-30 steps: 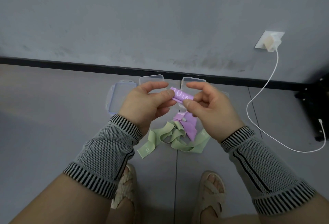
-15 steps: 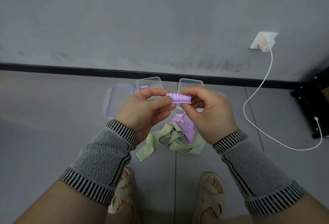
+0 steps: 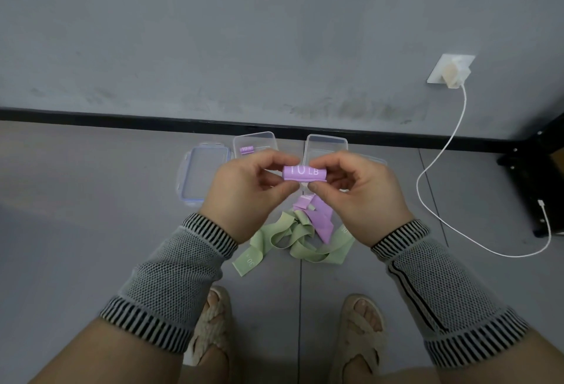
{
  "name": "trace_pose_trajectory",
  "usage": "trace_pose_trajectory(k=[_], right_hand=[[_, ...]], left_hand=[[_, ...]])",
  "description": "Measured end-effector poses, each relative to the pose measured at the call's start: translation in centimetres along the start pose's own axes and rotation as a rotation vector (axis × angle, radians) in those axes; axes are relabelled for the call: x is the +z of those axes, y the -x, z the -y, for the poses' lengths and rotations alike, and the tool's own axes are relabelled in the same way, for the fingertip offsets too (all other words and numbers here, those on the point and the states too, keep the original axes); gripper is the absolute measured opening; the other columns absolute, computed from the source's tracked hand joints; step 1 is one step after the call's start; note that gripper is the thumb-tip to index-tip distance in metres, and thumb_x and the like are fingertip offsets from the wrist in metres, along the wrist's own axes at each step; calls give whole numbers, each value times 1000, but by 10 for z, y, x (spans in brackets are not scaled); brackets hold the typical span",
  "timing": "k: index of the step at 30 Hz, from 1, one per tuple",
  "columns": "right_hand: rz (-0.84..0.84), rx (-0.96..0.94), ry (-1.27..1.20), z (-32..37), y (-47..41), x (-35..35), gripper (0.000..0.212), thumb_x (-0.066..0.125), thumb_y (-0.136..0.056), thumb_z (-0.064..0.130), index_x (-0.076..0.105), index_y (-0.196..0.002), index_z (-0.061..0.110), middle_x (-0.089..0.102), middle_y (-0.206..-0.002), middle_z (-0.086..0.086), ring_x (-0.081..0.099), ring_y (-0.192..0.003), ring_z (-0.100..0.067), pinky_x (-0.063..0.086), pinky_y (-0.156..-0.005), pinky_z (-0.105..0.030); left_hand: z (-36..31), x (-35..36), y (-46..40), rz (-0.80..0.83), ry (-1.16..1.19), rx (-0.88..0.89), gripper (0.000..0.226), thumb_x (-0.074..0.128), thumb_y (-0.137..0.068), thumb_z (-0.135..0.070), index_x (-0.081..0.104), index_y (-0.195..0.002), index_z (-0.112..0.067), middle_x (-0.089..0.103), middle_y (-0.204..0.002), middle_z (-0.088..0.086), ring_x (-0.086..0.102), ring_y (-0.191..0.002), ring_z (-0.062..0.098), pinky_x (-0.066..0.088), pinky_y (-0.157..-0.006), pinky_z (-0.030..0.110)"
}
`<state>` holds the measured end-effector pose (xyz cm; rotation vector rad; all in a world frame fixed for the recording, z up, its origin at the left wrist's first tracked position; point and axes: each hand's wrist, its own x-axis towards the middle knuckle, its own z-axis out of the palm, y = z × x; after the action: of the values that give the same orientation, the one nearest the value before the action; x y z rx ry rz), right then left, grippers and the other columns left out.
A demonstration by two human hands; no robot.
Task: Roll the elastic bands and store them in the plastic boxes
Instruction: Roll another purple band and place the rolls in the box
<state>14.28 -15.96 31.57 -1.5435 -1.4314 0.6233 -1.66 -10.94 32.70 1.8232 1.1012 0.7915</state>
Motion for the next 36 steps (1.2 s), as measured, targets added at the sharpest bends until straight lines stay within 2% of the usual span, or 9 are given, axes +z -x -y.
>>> trace_pose_trajectory(k=[4, 8, 14, 18, 22, 26, 33, 36], right_hand=[[48, 4, -37, 0, 1, -3, 38, 73, -78, 5, 64, -90, 39, 69, -84, 13, 63, -76, -3, 52, -75, -16], [74, 19, -60, -1, 1, -5, 34, 71, -80, 5, 65, -95, 34, 71, -88, 9, 66, -81, -5, 54, -80, -23], [43, 37, -98, -1, 2, -5, 27, 73, -78, 5, 68, -94, 26, 72, -87, 6, 68, -80, -7, 55, -79, -25], [30, 37, -91, -2, 2, -4, 30, 75, -76, 5, 67, -89, 31, 71, -85, 8, 67, -78, -7, 55, -77, -24], [-6, 4, -30, -1, 2, -3, 36, 77, -73, 6, 65, -83, 38, 69, -84, 6, 65, -76, -7, 53, -73, -20], [20, -17, -58, -1, 1, -5, 32, 77, -74, 4, 69, -90, 31, 67, -85, 4, 63, -75, -3, 48, -70, -12], [53, 64, -125, 0, 1, -4, 38, 74, -76, 2, 66, -92, 35, 70, -86, 2, 66, -79, -11, 56, -76, -25], [49, 82, -99, -1, 2, 0, 35, 75, -76, 3, 66, -89, 35, 70, -83, 5, 66, -76, -9, 56, -76, -24]], left_hand=[[5, -3, 0, -1, 44, -4, 34, 74, -75, -6, 65, -87, -36, 71, -76, -13, 69, -71, 5, 55, -73, 20], [5, -5, 0, 9, 122, -16, 31, 73, -75, -2, 67, -89, -29, 72, -80, -7, 70, -73, 12, 57, -74, 24], [7, -8, -1, 45, 226, -4, 27, 70, -76, 2, 69, -90, -21, 73, -87, -4, 71, -80, 18, 57, -79, 26], [9, -8, -1, 46, 239, -8, 25, 71, -75, 2, 71, -89, -19, 74, -86, 2, 71, -80, 22, 57, -78, 28], [9, -8, -1, 39, 225, 0, 26, 71, -75, 3, 71, -88, -20, 73, -86, -3, 71, -78, 17, 57, -76, 25], [9, -10, 2, 36, 217, -2, 27, 71, -76, 1, 70, -90, -22, 73, -88, -6, 71, -81, 16, 56, -79, 26], [8, -13, 5, 37, 209, -12, 26, 69, -78, -1, 70, -92, -22, 73, -86, -8, 70, -79, 10, 54, -77, 19], [10, -12, 5, 22, 189, -27, 25, 69, -79, -1, 70, -91, -23, 72, -86, -6, 69, -77, 7, 54, -76, 17]])
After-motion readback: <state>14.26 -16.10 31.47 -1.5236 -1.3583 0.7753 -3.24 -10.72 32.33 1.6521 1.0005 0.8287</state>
